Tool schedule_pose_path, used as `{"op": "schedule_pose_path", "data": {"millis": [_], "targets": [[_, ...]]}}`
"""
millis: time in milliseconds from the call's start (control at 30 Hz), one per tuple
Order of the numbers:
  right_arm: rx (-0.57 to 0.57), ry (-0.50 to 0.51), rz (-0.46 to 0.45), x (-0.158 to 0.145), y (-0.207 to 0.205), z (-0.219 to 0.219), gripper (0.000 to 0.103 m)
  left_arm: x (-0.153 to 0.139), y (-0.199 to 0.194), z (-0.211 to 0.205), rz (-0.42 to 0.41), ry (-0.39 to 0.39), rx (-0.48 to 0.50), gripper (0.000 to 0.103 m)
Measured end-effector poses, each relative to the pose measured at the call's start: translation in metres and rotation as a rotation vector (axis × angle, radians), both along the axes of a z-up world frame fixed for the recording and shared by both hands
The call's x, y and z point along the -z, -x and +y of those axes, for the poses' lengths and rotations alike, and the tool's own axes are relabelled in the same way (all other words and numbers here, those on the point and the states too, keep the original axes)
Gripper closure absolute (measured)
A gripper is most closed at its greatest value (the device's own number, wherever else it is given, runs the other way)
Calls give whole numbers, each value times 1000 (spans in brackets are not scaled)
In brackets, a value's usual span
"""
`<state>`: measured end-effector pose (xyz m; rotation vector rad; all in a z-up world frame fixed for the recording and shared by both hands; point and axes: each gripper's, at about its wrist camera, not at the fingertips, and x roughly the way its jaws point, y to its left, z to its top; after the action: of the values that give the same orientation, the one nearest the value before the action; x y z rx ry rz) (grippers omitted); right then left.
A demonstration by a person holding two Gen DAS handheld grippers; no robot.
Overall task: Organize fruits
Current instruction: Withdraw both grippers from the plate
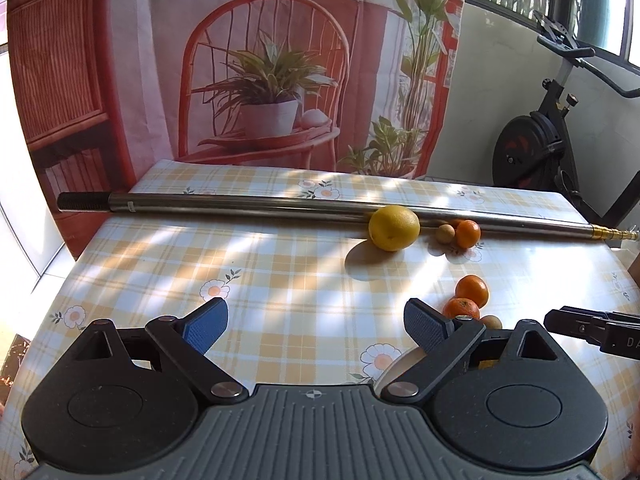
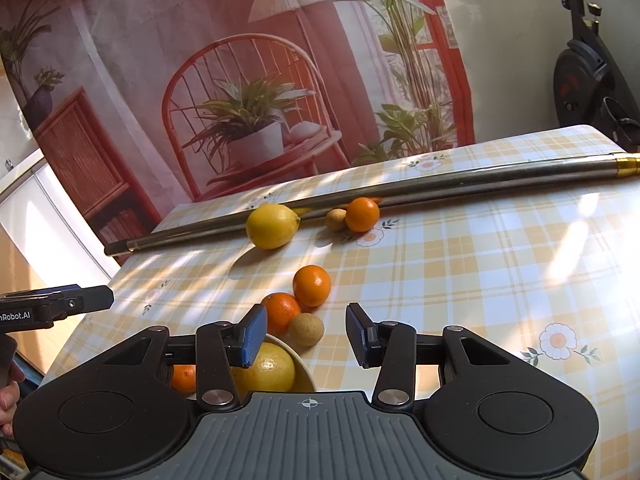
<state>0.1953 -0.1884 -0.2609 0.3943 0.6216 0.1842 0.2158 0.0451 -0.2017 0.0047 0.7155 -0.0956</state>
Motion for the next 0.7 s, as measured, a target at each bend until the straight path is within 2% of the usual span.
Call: {"op": "schedule_pose_path", "data": {"millis": [100, 200, 333, 367, 433, 600, 700], "targets": [[-9, 2, 4, 1, -1, 1, 66, -1, 2, 9, -26, 28, -9, 7], [-23, 3, 6, 1, -2, 2, 74, -1, 6, 13, -70, 56, -18, 7], [-37, 6, -5, 1, -3, 3, 78, 4, 0, 23, -29, 190, 1, 7], [-38, 5, -6, 0, -3, 4, 79, 6, -1, 28, -18, 243, 9, 7], [-40, 2, -6, 1, -4, 4, 81, 9, -1, 32, -15, 287, -5, 7], [-37, 4, 11, 4, -6, 4, 90, 9, -4, 29, -22, 197, -28, 7], [-36, 7, 24, 3, -9, 3, 92, 8, -3, 28, -43, 177, -4, 7]]}}
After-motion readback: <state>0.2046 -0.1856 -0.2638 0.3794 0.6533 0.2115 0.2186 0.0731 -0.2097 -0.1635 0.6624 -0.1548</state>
